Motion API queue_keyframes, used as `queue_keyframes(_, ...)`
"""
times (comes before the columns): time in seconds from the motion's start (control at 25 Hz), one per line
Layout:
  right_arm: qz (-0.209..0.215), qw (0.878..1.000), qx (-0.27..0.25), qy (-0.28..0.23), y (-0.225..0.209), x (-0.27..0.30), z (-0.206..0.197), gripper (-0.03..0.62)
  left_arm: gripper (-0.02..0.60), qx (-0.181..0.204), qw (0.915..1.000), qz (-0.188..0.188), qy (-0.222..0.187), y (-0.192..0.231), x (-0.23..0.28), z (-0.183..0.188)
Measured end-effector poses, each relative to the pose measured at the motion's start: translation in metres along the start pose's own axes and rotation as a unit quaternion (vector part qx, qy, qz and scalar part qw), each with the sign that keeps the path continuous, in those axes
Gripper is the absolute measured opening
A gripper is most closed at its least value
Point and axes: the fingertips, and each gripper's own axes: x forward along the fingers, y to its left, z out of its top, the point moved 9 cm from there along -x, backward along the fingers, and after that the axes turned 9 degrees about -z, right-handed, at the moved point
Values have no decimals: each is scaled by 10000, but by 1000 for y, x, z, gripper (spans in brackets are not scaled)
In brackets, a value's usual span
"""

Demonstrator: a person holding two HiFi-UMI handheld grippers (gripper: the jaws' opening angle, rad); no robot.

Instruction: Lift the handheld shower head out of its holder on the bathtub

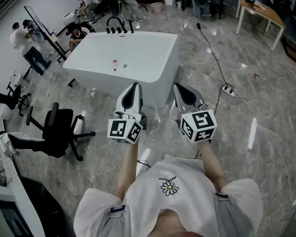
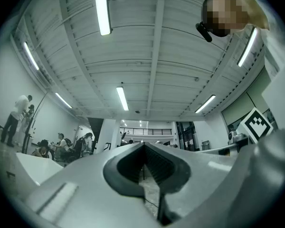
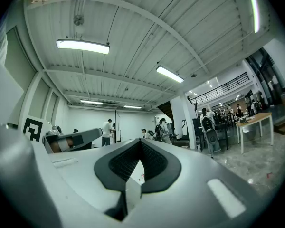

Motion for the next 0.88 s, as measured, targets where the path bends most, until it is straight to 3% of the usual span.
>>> queue_keyframes(0.4,70,10000,-27,-34,0,2,2,21,0,45,10000,27,70,-2,1,2)
queue_keyframes(0.88,170,9990,410,-7,-12,12,-12,21,0,67,9991,377,177,5,-6,-8)
